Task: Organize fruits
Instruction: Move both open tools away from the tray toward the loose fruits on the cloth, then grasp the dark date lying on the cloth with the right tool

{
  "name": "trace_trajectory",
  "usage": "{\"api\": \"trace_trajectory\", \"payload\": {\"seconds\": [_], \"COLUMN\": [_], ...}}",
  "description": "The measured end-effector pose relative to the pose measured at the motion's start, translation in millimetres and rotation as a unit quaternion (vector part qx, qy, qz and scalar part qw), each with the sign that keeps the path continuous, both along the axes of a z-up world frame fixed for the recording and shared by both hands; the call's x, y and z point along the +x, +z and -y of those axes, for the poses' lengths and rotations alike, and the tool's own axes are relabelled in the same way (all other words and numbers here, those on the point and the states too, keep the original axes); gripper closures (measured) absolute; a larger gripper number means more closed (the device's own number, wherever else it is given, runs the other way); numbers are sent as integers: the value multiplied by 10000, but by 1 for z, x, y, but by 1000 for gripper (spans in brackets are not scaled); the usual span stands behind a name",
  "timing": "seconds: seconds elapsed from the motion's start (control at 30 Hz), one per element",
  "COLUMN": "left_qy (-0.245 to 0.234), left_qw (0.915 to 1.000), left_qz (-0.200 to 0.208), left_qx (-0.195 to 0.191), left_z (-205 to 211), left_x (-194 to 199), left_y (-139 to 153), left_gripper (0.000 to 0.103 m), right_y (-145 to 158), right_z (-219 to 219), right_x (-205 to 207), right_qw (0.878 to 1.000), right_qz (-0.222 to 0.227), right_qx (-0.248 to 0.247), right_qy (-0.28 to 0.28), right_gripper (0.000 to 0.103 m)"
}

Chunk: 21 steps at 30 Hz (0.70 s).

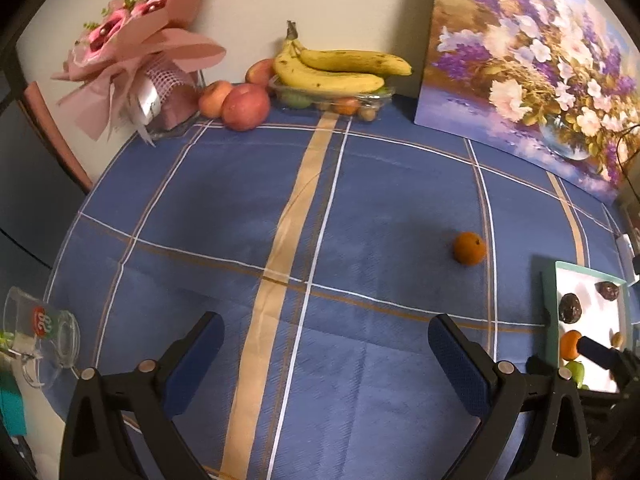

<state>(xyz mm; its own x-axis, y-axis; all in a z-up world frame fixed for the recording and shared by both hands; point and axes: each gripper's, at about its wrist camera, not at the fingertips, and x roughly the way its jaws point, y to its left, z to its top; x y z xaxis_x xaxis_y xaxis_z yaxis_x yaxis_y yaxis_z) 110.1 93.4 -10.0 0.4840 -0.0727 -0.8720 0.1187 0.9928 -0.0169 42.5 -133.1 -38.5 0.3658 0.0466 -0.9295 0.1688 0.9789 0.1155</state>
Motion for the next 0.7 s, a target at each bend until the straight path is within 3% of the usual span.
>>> {"api": "trace_trajectory", "payload": {"seconds": [0.37, 0.5, 0.63, 0.7], "left_qy": [-119, -117, -107, -110], "left_qw": [9997, 9996, 9994, 9994], "left_qz": [-183, -248, -289, -295], "left_qx": [63, 95, 130, 146], "left_z": [5, 5, 6, 7], "left_x": [3, 6, 7, 7], "left_y": [-10, -14, -17, -17], "left_gripper": [0, 0, 0, 0], "right_y": [-30, -46, -54, -54], "right_z": [-33, -37, -37, -38], "right_x": [4, 5, 2, 2], "right_qw": [9985, 9970, 9961, 9959], "right_qz": [-381, -640, -757, -747], "right_qx": [12, -25, -123, -127], "right_qy": [386, 444, 444, 486], "right_gripper": [12, 23, 24, 30]}}
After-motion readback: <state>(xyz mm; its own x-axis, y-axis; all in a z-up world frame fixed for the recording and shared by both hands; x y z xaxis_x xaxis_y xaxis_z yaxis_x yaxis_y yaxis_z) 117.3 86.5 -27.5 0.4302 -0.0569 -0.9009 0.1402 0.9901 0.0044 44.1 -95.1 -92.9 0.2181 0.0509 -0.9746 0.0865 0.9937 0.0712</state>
